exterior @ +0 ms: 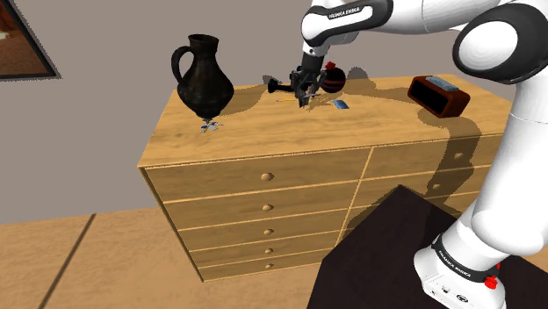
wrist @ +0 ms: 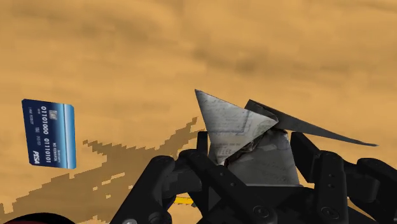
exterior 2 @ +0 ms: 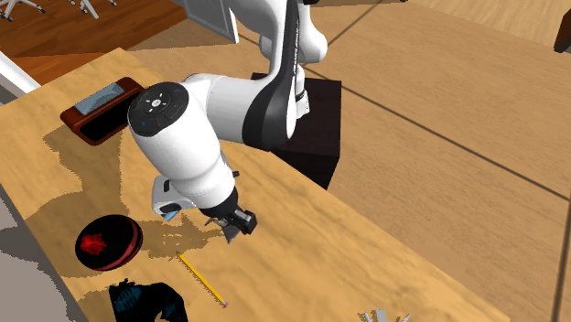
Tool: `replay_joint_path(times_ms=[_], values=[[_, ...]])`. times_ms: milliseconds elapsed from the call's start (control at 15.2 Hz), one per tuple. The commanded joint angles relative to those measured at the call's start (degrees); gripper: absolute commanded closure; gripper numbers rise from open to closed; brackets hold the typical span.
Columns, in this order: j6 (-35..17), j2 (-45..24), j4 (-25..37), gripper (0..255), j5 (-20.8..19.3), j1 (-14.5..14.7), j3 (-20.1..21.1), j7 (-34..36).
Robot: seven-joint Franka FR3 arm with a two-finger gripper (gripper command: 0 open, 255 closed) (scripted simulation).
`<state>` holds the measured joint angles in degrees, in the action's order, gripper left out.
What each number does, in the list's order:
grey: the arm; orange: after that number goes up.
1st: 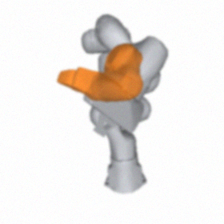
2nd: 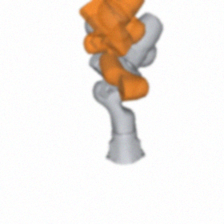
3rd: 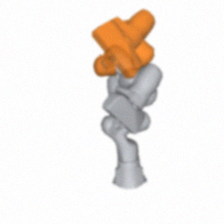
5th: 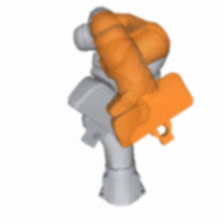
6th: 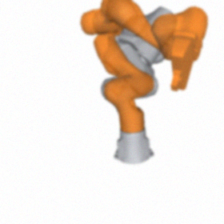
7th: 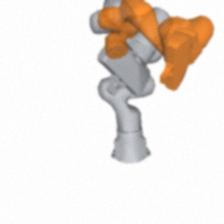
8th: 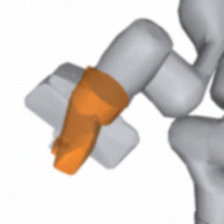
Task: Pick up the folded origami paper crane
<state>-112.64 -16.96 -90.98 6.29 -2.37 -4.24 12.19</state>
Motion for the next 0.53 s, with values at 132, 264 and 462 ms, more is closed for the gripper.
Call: replay_joint_path(times_ms=[132,264,462], values=[[3.16,0.25,2.89,255,-0.12,-0.09,-0.06,0.2],[4.66,0.32,4.33,255,-0.17,-0.11,-0.08,0.33],[5.54,0.34,5.19,255,-0.2,-0.13,-0.09,0.4]])
